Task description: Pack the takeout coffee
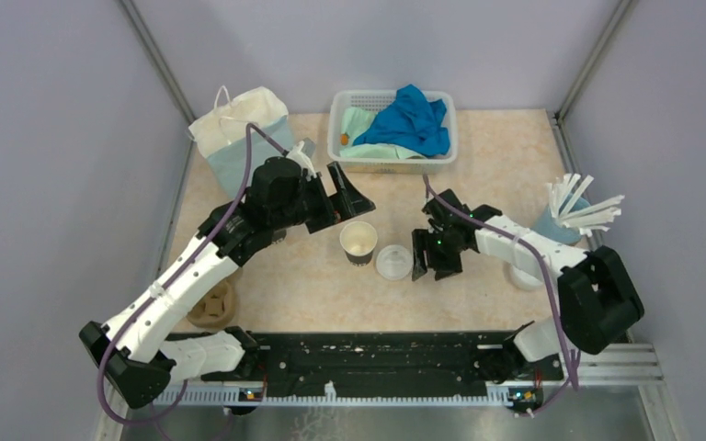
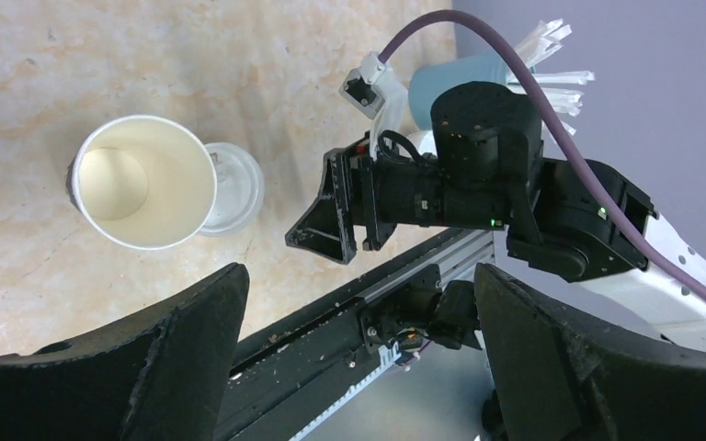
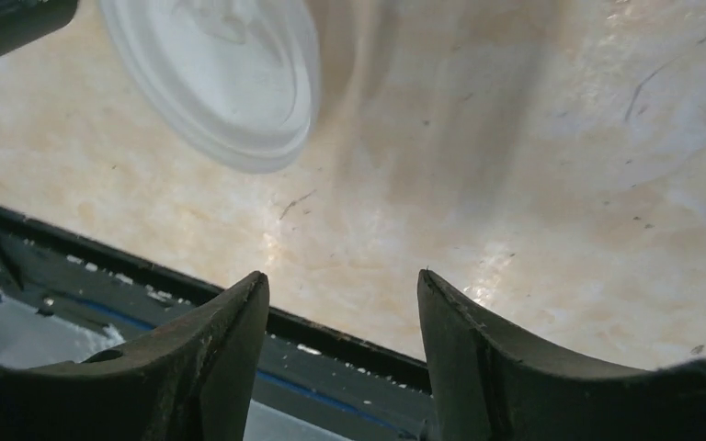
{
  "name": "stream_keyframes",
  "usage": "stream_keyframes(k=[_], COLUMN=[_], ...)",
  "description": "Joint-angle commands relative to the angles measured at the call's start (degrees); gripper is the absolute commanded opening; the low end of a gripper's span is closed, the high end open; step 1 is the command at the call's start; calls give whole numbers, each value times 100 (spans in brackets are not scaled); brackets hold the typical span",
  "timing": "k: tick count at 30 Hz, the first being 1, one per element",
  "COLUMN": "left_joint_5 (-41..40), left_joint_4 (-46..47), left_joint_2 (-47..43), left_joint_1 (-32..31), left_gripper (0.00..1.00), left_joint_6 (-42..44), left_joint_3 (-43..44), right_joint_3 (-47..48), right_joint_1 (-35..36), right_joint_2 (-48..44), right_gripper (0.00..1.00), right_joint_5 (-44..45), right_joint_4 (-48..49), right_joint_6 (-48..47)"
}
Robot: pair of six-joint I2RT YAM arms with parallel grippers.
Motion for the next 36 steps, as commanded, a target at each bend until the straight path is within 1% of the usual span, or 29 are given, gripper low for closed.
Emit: stream_keyframes(k=[1,4,7,10,12,16,19,21,22,24,25,26,28,30,32,33,34,36], left_joint_5=[6,100,189,248,300,369,416,461,473,456,440,447,500,596,864,1046,1258,1749], left_joint_4=[-82,-73,-78,-146,-188,-229,-294,-327,-356,-445,-485,-511,-510,-464,-290,-164,17,609], left_joint_2=[-98,-50,6,46,63,34,-2,-22,-35,-34,-41,-46,-57,-73,-58,-45,-24,0], left_joint_1=[31,63,104,167,219,282,340,384,401,419,430,432,463,482,516,544,570,620], left_gripper=[98,98,98,98,98,98,98,98,98,98,98,98,98,98,98,98,98,98], left_joint_6=[232,261,322,429,474,534,575,598,619,674,704,726,771,807,845,849,858,812], left_joint_3=[-13,-22,30,89,129,168,171,197,225,299,341,366,428,458,464,472,483,489], right_joint_3=[72,200,198,268,302,445,431,475,507,477,421,432,440,328,116,-35,-167,-245], right_joint_1=[12,54,63,118,204,247,249,266,273,293,294,285,199,-125,-632,-955,-1319,-1916], right_joint_2=[332,737,842,1069,1165,1173,1252,1404,1471,1488,1423,1324,890,332,-303,-599,-792,-884], right_gripper=[61,57,50,45,44,45,44,35,28,17,10,2,0,0,0,0,0,0], right_joint_5=[601,868,916,987,984,1185,1245,1278,1280,1277,1202,1228,1393,888,7,-685,-1640,-3534], right_joint_4=[644,788,1062,1175,1310,1162,1274,1338,1370,1497,1651,1584,1427,1505,1748,2015,2353,3079], right_joint_6=[29,214,336,405,414,549,604,623,628,658,694,722,735,582,323,232,218,715])
